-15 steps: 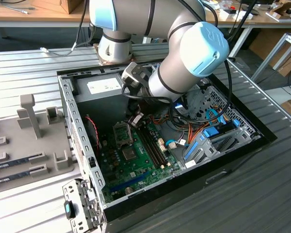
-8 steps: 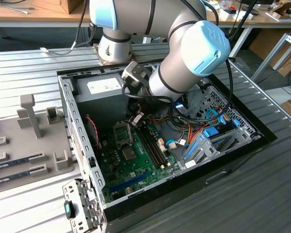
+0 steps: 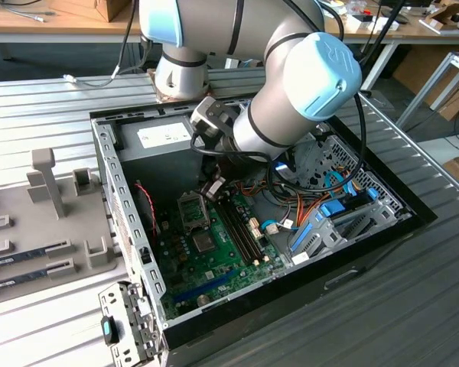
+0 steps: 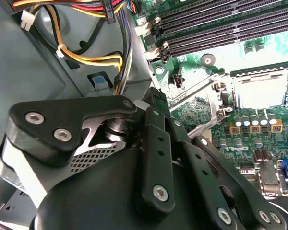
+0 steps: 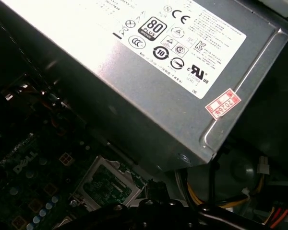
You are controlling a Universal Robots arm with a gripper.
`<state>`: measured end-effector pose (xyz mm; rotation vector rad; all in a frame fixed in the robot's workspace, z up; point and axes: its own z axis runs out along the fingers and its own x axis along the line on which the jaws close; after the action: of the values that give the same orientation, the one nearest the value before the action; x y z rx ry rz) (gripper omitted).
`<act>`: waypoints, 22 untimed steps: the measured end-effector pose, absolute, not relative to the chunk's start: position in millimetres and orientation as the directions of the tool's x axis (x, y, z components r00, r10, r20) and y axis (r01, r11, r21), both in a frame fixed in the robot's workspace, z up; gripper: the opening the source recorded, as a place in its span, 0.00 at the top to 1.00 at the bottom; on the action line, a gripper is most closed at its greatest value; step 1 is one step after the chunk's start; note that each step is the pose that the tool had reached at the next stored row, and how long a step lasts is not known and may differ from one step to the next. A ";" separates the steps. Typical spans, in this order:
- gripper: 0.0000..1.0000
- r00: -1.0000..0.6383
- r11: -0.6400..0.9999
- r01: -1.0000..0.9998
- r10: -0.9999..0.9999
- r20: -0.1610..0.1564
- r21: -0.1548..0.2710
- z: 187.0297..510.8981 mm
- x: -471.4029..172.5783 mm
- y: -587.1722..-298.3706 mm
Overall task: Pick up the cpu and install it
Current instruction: 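Close the cpu cover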
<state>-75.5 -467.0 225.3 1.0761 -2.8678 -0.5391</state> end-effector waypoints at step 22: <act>0.89 -0.760 0.695 -0.633 -0.642 -0.101 0.341 233.2 -75.6 -476.1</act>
<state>-75.6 -476.1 233.2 1.0784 -2.8683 -0.5622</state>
